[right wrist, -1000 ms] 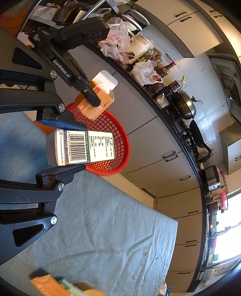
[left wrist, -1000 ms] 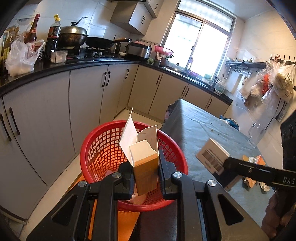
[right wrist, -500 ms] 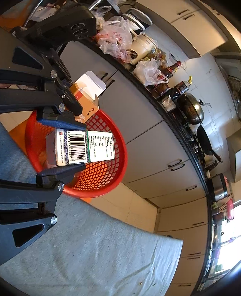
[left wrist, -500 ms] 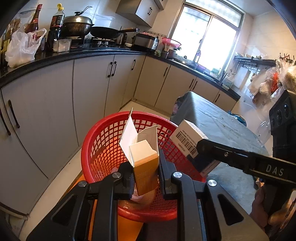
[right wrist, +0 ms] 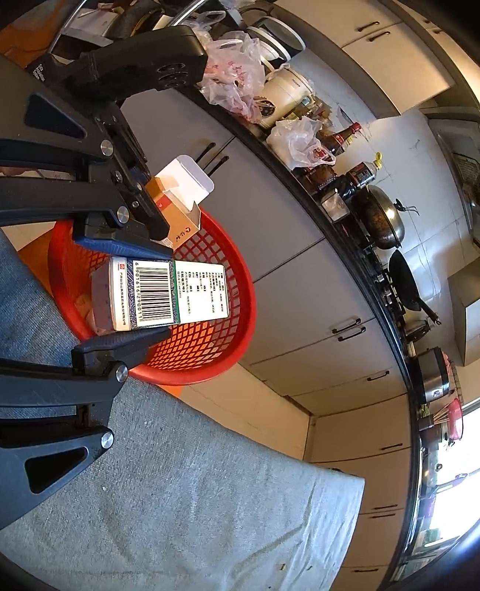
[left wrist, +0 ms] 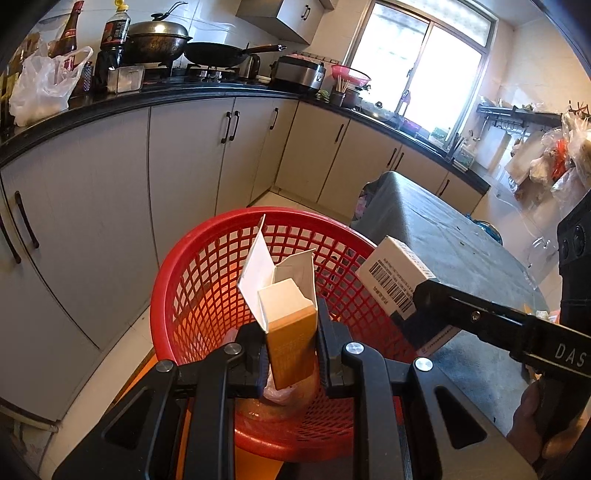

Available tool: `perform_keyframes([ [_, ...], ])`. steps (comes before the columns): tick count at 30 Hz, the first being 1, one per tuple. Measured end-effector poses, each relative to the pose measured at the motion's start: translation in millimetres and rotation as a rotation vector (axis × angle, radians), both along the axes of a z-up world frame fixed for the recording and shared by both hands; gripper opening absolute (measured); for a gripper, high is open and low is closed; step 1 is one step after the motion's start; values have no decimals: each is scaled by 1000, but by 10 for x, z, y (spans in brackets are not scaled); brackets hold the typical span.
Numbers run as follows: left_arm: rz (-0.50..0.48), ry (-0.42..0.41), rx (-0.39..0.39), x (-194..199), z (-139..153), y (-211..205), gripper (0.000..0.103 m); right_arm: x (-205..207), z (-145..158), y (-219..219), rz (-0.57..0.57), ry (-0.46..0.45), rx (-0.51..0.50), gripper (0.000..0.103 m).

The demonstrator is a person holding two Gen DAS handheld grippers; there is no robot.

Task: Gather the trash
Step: 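Open the left tool over the basket while the right tool releases the barcode box into it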

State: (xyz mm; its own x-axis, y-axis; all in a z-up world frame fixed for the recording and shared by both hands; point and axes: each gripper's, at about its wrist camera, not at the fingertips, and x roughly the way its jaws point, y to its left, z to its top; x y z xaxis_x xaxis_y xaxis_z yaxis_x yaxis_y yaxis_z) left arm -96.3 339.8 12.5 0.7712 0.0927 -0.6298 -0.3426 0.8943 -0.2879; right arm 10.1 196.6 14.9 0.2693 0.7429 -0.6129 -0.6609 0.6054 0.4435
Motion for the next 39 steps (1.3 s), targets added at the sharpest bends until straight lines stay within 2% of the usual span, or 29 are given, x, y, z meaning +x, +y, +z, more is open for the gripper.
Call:
perform_keyframes([
  [7,2,2,-9,5,-9,1,21,41,-30,25,0,21,-4,41],
  [10,13,-4,-19,-11,-12,19,35,48,-30,16,-1,20,-5,43],
  [11,17,-6,-20,-15,-8,23,36,50,-22,10,-5,18,-3,44],
  [23,20,-33,-32,-91,114,9,39,75,51,-86,-50,10,23,45],
  [30,4,-55,-13,-253,284,-101,39,63,215,-204,-98,0,45,53],
  [39,-49,-93,45,-410,556,-471,43,-210,494,-769,-153,-22,79,53],
])
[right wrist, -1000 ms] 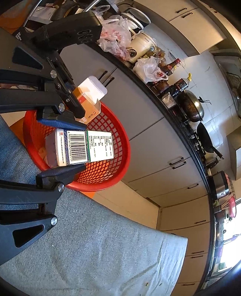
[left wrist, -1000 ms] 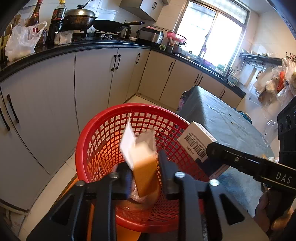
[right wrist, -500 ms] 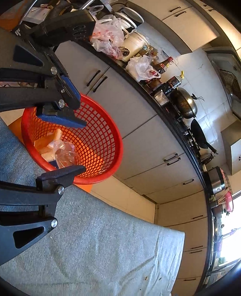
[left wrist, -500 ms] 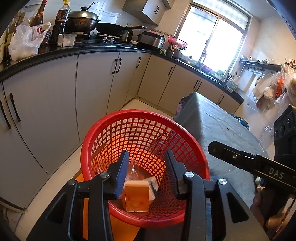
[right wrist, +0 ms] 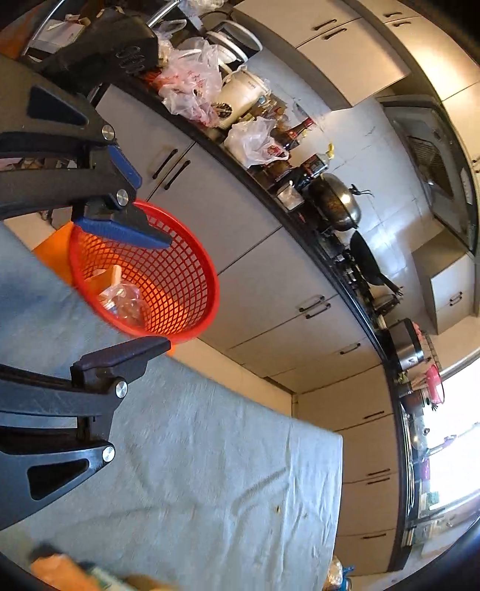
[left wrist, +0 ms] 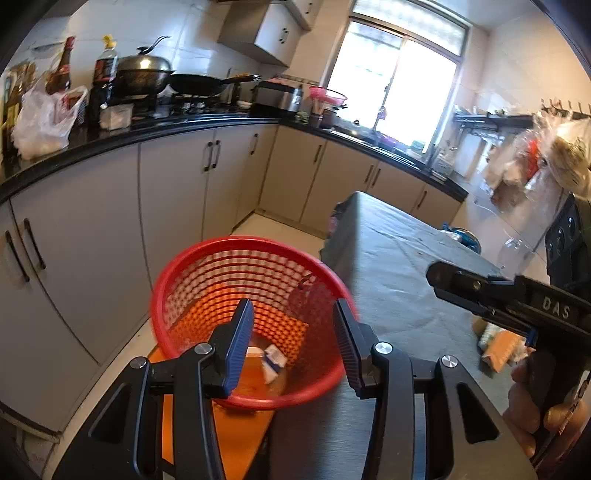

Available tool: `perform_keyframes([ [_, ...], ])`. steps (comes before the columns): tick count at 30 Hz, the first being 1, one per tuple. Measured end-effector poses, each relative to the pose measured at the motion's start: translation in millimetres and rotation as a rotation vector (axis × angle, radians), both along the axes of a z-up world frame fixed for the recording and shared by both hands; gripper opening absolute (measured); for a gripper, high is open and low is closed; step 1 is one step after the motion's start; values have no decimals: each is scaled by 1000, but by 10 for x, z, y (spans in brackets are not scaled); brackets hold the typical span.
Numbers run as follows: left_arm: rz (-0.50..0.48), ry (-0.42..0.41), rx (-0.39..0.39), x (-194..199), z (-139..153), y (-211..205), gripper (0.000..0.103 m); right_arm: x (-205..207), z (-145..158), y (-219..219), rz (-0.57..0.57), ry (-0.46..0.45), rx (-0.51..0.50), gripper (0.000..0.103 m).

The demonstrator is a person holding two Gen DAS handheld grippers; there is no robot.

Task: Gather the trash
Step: 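Open the left tool over the basket while the right tool releases the barcode box into it, then move both tools back to the trash pile on the table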

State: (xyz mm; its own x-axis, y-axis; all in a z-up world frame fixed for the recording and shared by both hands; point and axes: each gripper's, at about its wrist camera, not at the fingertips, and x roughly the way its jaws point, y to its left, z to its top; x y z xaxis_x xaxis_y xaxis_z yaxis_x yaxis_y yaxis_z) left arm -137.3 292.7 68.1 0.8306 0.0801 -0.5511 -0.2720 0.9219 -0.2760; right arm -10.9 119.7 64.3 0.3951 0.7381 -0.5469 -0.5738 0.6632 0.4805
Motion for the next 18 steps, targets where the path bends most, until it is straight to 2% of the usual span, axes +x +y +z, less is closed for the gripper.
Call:
perform_keyframes([
  [9,-141,-17,60,129,188,-772,48,-149,26,-1216,-170,21,26,53],
  [18,-311,22,114,290,159,-1638,55,-288,-16,-2565,-439,7,1,54],
])
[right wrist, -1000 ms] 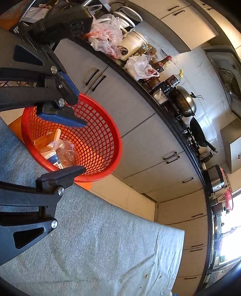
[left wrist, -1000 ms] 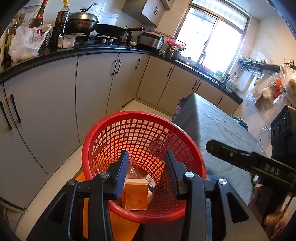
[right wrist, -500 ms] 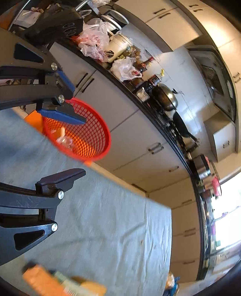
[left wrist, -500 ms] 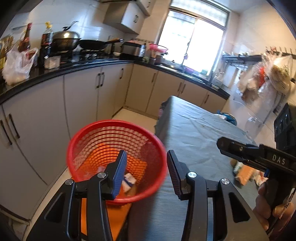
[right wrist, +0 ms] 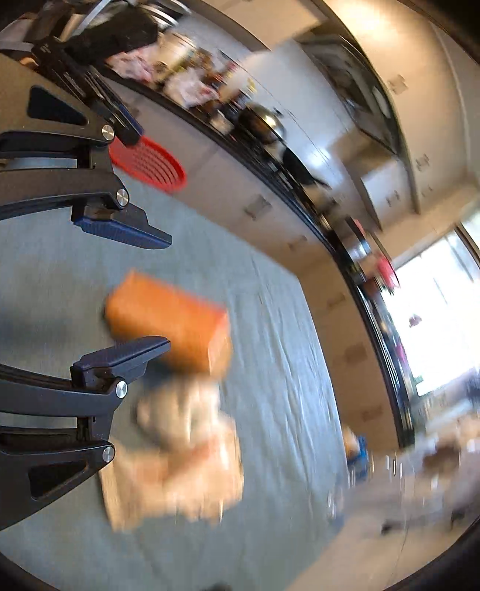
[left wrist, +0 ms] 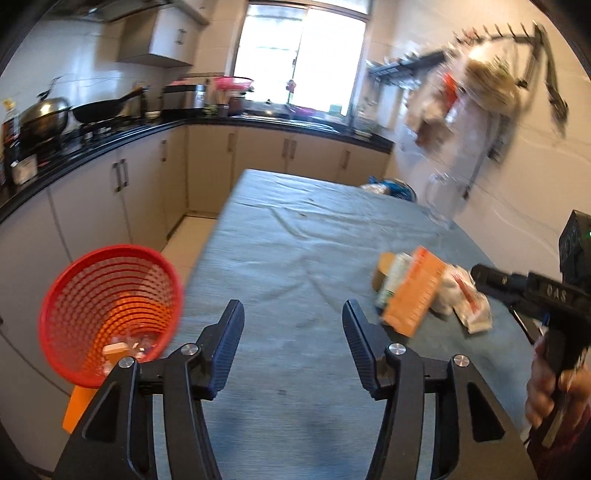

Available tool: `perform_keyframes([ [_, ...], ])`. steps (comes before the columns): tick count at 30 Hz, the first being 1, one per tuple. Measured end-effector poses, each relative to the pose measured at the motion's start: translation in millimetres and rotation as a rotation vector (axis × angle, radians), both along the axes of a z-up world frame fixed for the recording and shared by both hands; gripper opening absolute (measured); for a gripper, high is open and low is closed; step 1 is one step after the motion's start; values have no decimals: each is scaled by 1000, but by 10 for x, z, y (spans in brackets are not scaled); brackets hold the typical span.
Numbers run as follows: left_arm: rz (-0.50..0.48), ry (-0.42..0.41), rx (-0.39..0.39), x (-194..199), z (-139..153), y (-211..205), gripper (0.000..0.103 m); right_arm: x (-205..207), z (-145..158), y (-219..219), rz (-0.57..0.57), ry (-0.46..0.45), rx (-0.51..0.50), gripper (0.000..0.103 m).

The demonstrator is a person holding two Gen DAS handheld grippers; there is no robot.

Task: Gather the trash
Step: 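Move both tools back to the trash pile on the table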

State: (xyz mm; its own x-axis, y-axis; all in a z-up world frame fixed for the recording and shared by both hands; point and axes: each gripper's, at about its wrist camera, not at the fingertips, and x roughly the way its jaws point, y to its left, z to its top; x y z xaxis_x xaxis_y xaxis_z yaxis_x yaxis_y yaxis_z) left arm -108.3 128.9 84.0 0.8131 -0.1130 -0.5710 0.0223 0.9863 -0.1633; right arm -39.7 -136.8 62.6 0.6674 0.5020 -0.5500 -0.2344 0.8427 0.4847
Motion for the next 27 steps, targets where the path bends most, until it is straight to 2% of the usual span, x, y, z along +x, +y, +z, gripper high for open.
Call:
perform_keyframes([
  [4,-50,18,18,37,-41,-259,60,43,-120,-586,-133,46,35,54],
  [7,-82,36,36,68,-89,-427,63,84,-231,-813,-164,89,44,56],
  [11,-109,56,53,129,-137,-577,65,120,-359,-729,-111,120,-9,56],
  [17,-133,76,70,190,-195,-694,65,260,-521,-600,-112,149,-119,56],
  [20,-145,84,81,246,-208,-751,65,359,-640,-596,-86,177,-101,56],
  [22,-158,88,84,302,-206,-799,66,356,-654,-611,-88,164,-110,54],
  [27,-210,91,77,505,-179,-983,75,333,-684,-631,-91,140,-83,47],
])
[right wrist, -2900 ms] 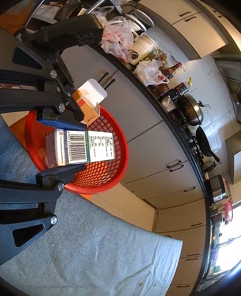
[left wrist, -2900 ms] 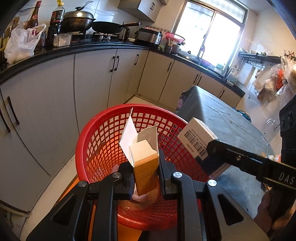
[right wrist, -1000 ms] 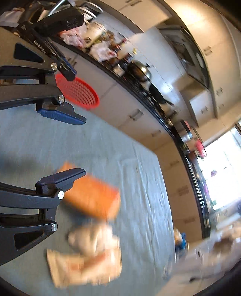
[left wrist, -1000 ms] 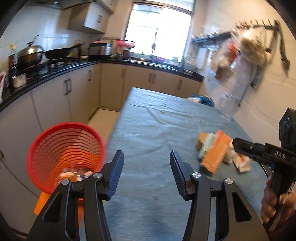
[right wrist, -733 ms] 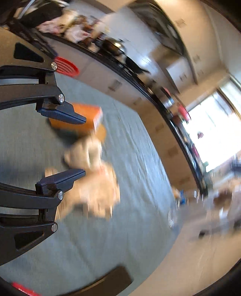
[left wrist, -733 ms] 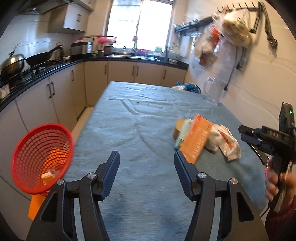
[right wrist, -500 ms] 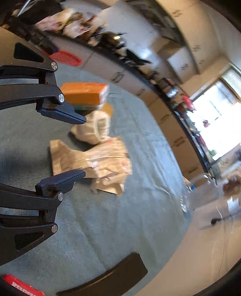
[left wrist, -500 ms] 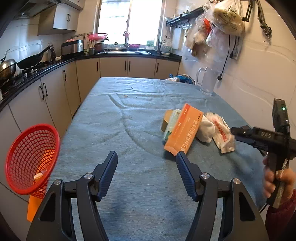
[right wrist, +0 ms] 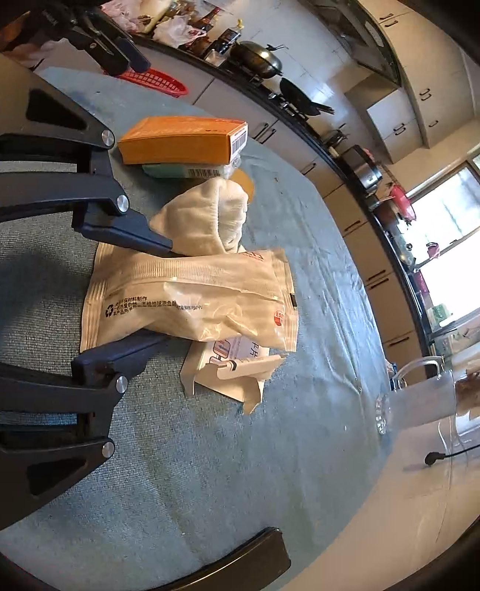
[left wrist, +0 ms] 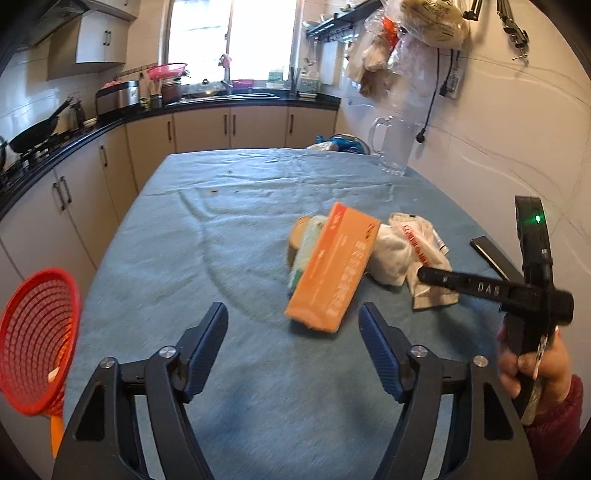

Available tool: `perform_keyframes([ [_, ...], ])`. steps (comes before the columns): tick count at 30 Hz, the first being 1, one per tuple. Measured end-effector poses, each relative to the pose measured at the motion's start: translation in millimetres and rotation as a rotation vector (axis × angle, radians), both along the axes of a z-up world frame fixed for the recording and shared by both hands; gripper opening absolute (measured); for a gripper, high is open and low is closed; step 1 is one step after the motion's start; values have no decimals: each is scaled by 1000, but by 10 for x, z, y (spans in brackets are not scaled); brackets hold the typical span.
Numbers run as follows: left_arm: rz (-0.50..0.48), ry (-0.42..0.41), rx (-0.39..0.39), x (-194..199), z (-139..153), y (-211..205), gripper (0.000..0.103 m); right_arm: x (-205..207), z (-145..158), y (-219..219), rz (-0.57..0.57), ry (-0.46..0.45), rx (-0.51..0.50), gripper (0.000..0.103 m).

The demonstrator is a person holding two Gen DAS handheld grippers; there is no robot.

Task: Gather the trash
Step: 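Move both tools back to the trash pile on the table, then grasp the long orange box with the left tool while the right tool grasps the white paper packet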

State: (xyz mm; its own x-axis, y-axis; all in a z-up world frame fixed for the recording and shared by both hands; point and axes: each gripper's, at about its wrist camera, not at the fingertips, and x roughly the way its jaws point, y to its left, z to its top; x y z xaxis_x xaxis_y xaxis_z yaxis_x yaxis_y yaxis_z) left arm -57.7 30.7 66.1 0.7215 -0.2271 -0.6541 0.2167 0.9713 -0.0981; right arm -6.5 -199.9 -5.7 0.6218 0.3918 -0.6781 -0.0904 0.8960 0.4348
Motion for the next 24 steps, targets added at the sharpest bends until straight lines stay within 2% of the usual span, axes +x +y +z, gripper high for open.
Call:
perform_keyframes([
  [4,-40,14,27,162,-23,-199,77,-10,-10,-16,6,-2,26,47],
  [8,-80,28,92,304,-118,-423,77,-8,-12,-7,12,-2,28,47],
  [11,-77,32,140,403,-206,-542,77,0,-17,-17,14,-3,32,47],
  [15,-67,47,153,536,-308,-599,77,-10,-7,-21,20,-9,31,47],
  [19,-55,76,143,644,-395,-569,55,-37,18,-23,24,-19,33,47],
  [24,-51,69,103,643,-400,-485,52,-69,44,-15,36,-41,30,47],
])
